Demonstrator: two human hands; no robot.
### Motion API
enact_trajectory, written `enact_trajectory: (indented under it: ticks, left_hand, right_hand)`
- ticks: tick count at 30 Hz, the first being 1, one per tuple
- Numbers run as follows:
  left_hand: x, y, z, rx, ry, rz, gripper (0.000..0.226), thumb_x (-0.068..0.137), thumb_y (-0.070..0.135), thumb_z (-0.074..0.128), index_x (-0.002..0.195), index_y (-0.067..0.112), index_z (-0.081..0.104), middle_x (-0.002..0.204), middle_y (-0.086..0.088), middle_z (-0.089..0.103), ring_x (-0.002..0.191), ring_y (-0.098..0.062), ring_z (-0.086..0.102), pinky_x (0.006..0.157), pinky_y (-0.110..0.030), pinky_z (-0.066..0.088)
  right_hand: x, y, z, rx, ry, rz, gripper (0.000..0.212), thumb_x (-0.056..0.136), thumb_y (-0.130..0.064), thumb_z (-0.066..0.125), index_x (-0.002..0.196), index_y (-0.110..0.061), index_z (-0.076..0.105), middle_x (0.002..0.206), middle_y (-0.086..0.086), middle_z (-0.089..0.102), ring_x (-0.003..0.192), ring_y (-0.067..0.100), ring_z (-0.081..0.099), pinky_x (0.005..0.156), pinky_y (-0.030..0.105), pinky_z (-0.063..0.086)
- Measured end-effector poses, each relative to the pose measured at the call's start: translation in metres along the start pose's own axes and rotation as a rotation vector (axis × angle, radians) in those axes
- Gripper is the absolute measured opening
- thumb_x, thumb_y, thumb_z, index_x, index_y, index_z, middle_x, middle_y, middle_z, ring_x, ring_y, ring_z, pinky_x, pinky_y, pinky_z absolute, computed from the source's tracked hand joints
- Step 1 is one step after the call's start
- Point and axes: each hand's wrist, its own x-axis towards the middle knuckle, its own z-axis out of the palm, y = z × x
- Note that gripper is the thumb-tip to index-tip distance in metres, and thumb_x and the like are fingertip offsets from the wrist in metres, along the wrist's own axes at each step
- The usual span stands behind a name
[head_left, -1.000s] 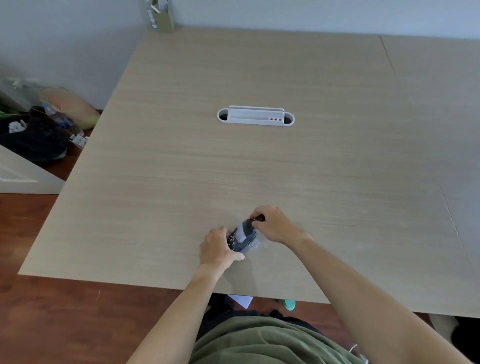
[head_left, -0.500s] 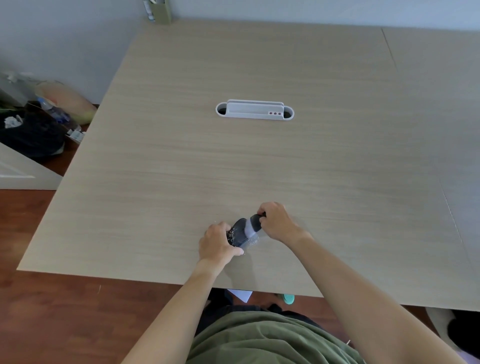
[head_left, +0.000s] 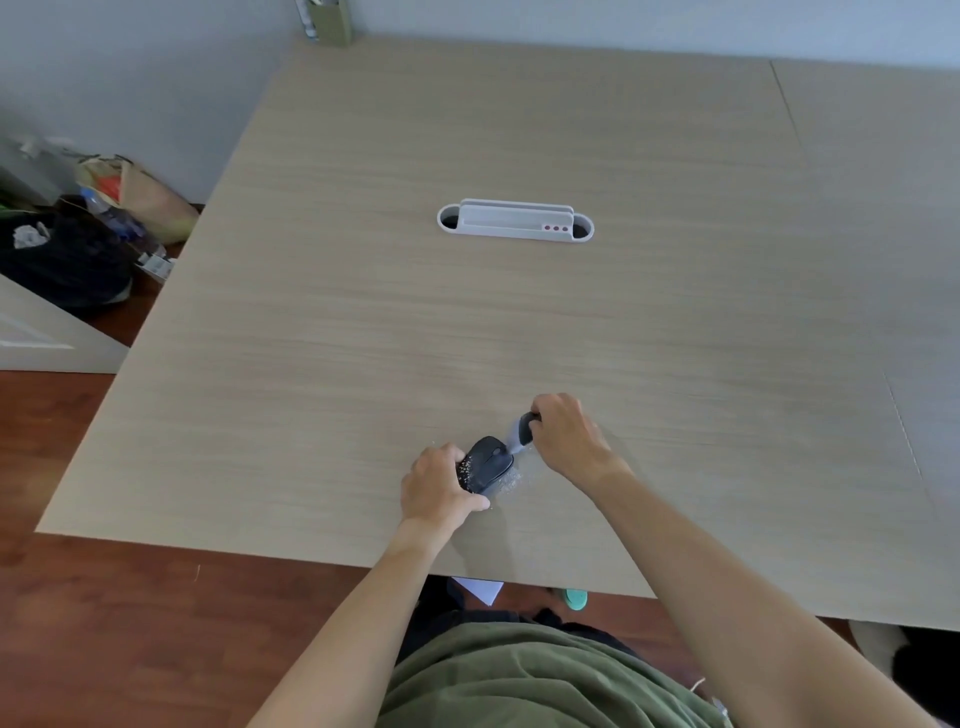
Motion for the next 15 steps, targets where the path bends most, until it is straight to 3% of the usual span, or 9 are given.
enact_trajectory:
  ticks: [3,7,10,12,15]
  left_hand:
    - [0.0,-0.001,0.001,-0.014,0.007,-0.002,0.071,0.055,0.036,0.088,0.117,0.021,0.058,0.115,0.002,0.055,0.108,-0.021,0.055,0.09,-0.034,0.045]
    - [0.0,-0.002,0.001,-0.026,0.017,-0.005,0.055,0.049,0.039,0.086,0.093,0.023,0.058,0.098,0.005,0.058,0.093,-0.021,0.059,0.074,-0.034,0.046]
    - [-0.002,-0.003,0.004,-0.027,0.039,0.001,0.054,0.049,0.042,0.083,0.094,0.023,0.059,0.095,0.005,0.057,0.091,-0.021,0.058,0.077,-0.034,0.048]
    - [-0.004,-0.003,0.007,-0.023,0.076,0.002,0.055,0.053,0.043,0.082,0.097,0.021,0.058,0.095,0.005,0.055,0.093,-0.022,0.056,0.079,-0.036,0.049]
    - [-0.006,-0.003,0.013,-0.022,0.114,-0.003,0.058,0.06,0.045,0.081,0.103,0.017,0.054,0.096,0.004,0.052,0.098,-0.023,0.055,0.082,-0.035,0.046]
  right_hand:
    - [0.004,-0.003,-0.001,0.205,-0.002,0.003,0.014,0.085,-0.003,0.051,0.077,0.001,0.062,0.08,0.011,0.061,0.075,0.029,0.054,0.054,0.031,0.034]
    - [-0.008,-0.006,0.014,0.262,-0.14,-0.022,0.02,0.086,-0.007,0.057,0.098,-0.003,0.073,0.097,0.01,0.07,0.091,0.023,0.058,0.073,0.026,0.04]
    - [-0.012,0.005,0.018,0.159,-0.057,0.013,0.017,0.085,-0.003,0.049,0.082,-0.001,0.066,0.087,0.013,0.065,0.079,0.031,0.059,0.067,0.039,0.05]
    - [-0.011,0.007,0.014,0.122,0.011,0.039,0.015,0.081,-0.002,0.045,0.07,0.0,0.055,0.075,0.014,0.058,0.066,0.032,0.054,0.054,0.038,0.044]
    - [-0.014,-0.006,0.008,0.236,0.01,-0.014,0.014,0.08,-0.004,0.054,0.077,0.003,0.066,0.078,0.015,0.066,0.073,0.03,0.056,0.062,0.037,0.044]
